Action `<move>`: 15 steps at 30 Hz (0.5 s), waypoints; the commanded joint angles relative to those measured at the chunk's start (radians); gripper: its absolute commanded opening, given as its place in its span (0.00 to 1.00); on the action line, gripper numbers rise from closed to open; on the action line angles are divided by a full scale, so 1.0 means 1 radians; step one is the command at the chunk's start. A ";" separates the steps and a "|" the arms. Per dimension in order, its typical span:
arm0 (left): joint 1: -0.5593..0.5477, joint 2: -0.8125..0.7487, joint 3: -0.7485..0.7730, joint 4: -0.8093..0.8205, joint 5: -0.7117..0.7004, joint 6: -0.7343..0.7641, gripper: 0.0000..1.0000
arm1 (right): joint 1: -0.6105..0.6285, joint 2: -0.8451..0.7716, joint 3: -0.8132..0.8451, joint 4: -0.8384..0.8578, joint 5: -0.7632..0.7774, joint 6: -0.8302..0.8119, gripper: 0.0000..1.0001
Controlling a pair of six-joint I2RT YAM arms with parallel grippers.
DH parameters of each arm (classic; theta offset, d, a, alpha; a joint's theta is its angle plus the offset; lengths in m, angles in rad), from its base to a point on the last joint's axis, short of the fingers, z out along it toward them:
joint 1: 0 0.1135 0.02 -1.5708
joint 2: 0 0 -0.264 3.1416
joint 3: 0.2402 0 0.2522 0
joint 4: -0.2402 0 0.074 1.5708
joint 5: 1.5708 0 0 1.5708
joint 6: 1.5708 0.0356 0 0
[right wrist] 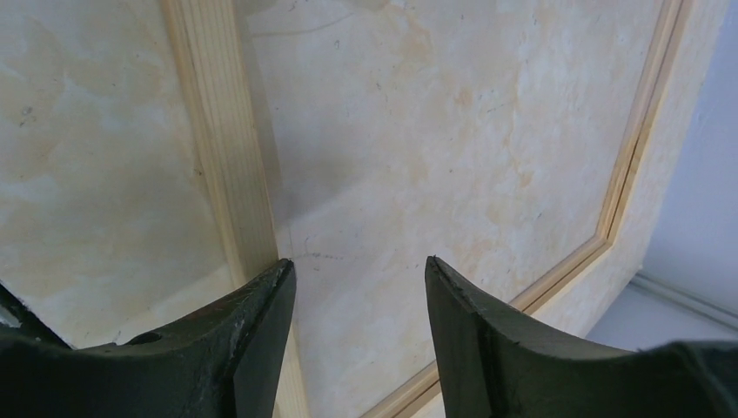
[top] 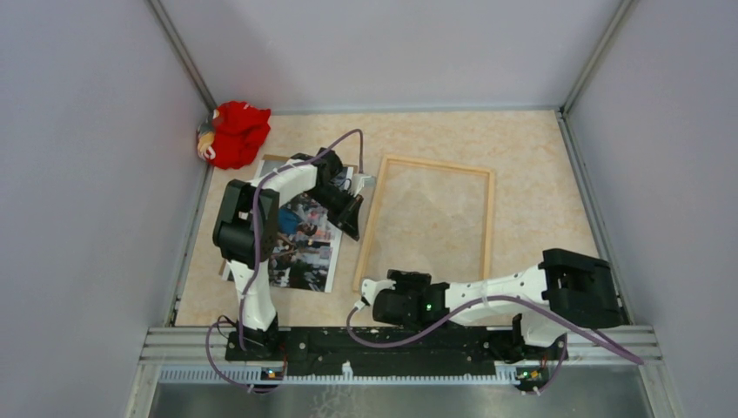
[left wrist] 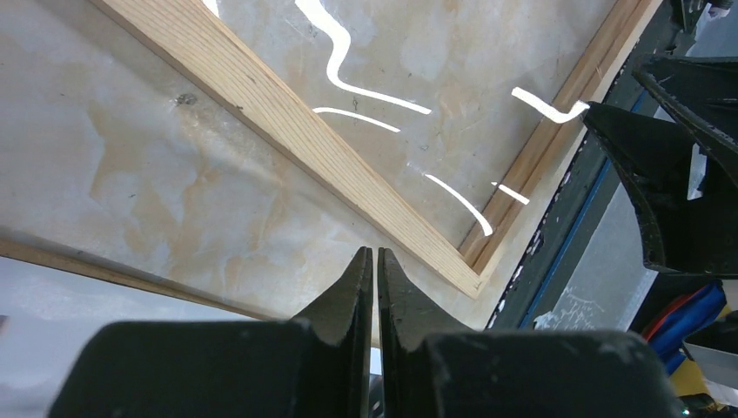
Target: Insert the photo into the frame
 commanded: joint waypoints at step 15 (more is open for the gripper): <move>0.030 -0.101 -0.002 -0.040 0.005 0.026 0.11 | 0.080 0.075 0.086 0.010 0.231 -0.021 0.33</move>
